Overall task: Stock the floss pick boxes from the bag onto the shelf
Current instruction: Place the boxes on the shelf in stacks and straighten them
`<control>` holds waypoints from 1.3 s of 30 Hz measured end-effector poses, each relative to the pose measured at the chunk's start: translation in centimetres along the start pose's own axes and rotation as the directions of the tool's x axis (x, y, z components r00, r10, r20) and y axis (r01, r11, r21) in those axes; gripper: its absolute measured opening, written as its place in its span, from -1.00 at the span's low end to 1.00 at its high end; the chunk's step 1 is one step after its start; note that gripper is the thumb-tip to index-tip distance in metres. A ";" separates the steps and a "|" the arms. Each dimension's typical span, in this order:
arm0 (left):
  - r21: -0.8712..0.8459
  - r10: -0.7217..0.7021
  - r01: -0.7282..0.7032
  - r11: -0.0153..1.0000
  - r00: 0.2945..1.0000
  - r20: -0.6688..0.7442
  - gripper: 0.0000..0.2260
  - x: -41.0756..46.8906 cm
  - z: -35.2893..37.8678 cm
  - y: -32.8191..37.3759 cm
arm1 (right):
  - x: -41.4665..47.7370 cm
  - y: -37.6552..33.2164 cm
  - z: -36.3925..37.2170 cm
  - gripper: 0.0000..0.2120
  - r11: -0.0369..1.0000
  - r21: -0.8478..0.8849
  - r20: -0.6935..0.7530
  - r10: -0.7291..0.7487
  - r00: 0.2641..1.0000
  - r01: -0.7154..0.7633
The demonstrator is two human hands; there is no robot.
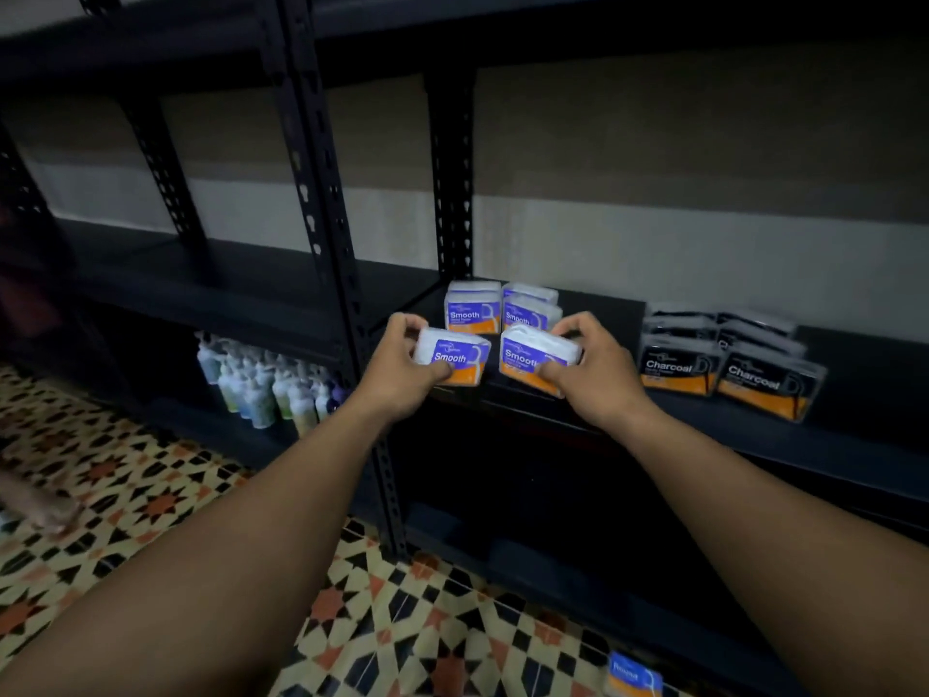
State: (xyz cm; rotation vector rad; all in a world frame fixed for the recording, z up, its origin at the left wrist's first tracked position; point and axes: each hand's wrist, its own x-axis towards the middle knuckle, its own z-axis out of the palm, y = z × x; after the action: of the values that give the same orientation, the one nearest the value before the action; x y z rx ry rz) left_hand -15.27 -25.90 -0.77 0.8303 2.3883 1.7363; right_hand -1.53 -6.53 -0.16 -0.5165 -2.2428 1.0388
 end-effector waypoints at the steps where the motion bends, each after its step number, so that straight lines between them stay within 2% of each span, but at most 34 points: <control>1: 0.015 0.014 -0.014 1.000 1.000 0.009 -0.52 0.6 0.3 -0.4 | 0.4 0.4 0.2 -0.69 0.999 -0.033 -0.002 0.008 1.000 -0.008; 7: 0.308 0.106 -0.111 0.945 0.994 0.034 -0.60 4.8 1.4 -2.7 | 2.3 2.7 2.3 -0.69 0.984 -0.176 -0.063 -0.012 0.998 0.001; 9: 0.527 0.131 -0.132 0.839 0.991 0.039 -0.57 6.1 1.5 -2.8 | 2.9 2.7 3.1 -0.68 0.964 -0.265 -0.071 -0.036 0.997 0.016; 11: 0.637 0.151 -0.150 0.756 0.987 0.054 -0.55 7.0 1.6 -3.0 | 3.7 2.7 3.8 -0.66 0.946 -0.325 -0.078 -0.032 0.996 0.006; 14: 0.569 0.176 -0.189 0.801 0.981 0.078 -0.52 8.3 1.8 -4.0 | 4.9 2.7 4.6 -0.64 0.931 -0.366 -0.084 -0.027 0.996 -0.005; 18: 0.562 0.210 -0.206 0.801 0.976 0.059 -0.49 9.5 2.3 -4.6 | 5.9 2.7 5.1 -0.62 0.886 -0.462 -0.112 -0.081 0.990 0.020; 25: 0.544 0.158 -0.183 0.819 0.983 0.092 -0.41 10.0 2.8 -5.0 | 6.2 3.4 5.7 -0.51 0.944 -0.327 -0.114 -0.081 0.990 0.039; 27: 0.520 0.165 -0.172 0.837 0.984 0.061 -0.32 9.8 3.0 -5.5 | 5.8 3.3 5.6 -0.42 0.945 -0.323 -0.107 -0.080 0.991 0.042; 30: 0.388 0.104 -0.074 0.919 0.993 -0.059 -0.16 9.0 3.5 -5.9 | 5.4 3.0 5.3 -0.27 0.952 -0.307 -0.134 -0.043 0.990 -0.001; 32: 0.325 0.066 -0.018 0.945 0.988 -0.136 -0.19 7.9 4.0 -6.2 | 4.8 2.7 5.0 -0.22 0.951 -0.309 -0.161 -0.021 0.987 -0.030; 35: 0.354 0.117 -0.031 0.935 0.968 -0.224 -0.38 5.6 4.9 -6.4 | 2.6 2.6 4.7 -0.25 0.932 -0.359 -0.121 -0.006 0.993 -0.039; 37: 0.405 0.156 -0.049 0.913 0.959 -0.237 -0.50 3.9 5.4 -6.6 | 0.4 2.9 4.8 -0.38 0.894 -0.449 -0.107 -0.066 0.992 0.011; 39: 0.486 0.164 -0.056 0.872 0.970 -0.182 -0.47 1.9 5.9 -7.0 | -1.9 3.9 4.9 -0.51 0.808 -0.578 -0.072 -0.189 0.979 0.114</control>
State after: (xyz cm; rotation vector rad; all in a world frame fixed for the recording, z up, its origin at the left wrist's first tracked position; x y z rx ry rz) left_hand -17.39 -21.51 -8.74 0.8756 3.0462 1.3351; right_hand -2.99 -7.84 -6.39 -0.6139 -2.4165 0.2156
